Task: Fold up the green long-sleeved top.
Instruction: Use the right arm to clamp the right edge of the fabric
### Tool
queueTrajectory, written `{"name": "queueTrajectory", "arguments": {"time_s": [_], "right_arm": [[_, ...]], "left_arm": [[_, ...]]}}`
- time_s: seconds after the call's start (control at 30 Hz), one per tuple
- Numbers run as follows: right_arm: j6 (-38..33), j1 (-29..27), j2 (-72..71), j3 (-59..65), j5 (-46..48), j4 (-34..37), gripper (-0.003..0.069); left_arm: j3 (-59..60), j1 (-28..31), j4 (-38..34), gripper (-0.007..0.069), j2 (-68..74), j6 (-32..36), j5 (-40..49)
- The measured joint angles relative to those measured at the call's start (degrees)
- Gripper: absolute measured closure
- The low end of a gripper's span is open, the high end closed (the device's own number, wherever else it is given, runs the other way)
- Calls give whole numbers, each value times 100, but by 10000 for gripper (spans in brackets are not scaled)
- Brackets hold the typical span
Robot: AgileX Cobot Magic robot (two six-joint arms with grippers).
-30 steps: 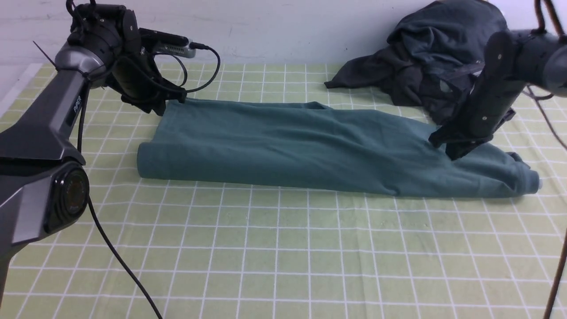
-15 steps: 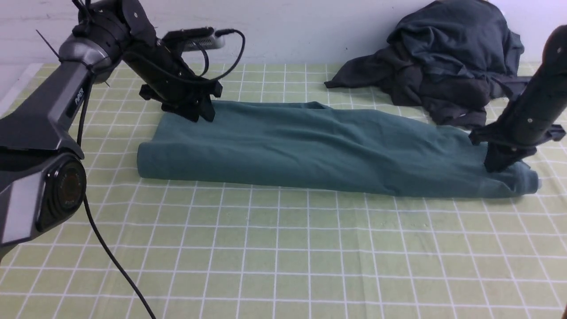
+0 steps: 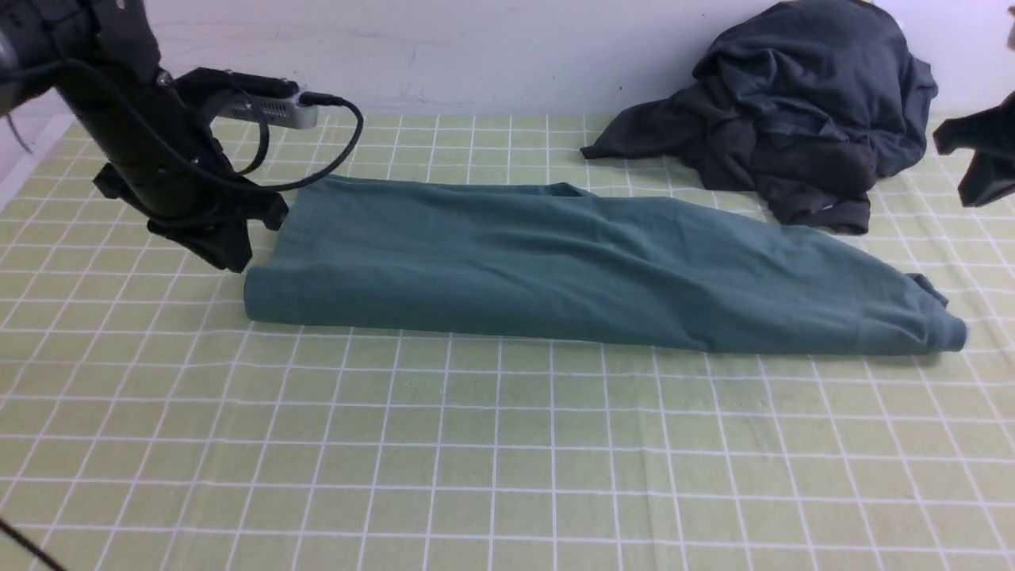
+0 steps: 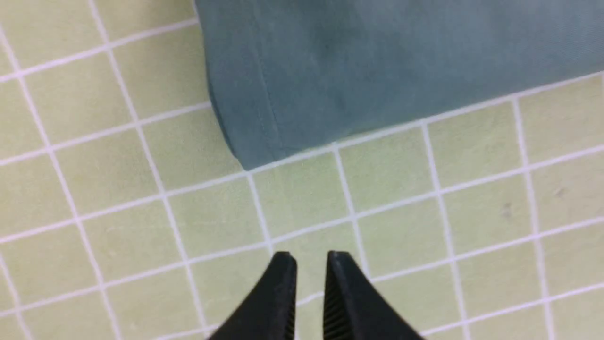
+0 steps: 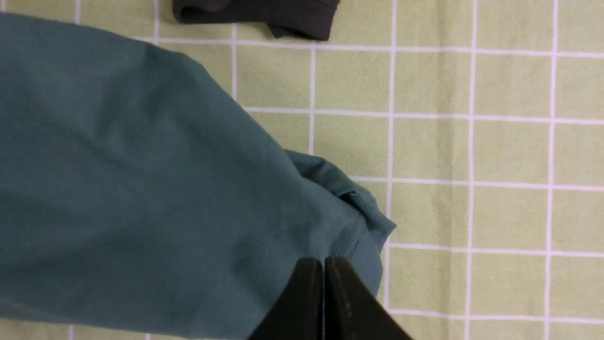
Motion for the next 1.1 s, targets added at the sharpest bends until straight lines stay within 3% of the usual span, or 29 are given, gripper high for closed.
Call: {"name": "queueTrajectory", "arguments": {"time_s": [0.2,0.43,0.63,0.8,0.97,1.1], "right_arm": [[-88,0,783,24,16,296,662],[-167,0,1147,38,11,186,664],[-168,-2,1147,141,-44,-307,664],[-63,-7,1061,158,-51,-476,664],[-104,-7,560,176,-108,-72,664],[-393,-7,115,275,-162,523,664]], "left_arm": [[766,-78,-1283,566,350,339,-1562],[771,-47,-1375,566,1130,556,-2689],[719,45,-1206,566,1105,-23,-2235],[793,82,-912,566,742,-51,-1692],[801,88,-1417,566,-121,-1,-1712],[801,83,-1901,566,-569,575,-1193]]}}
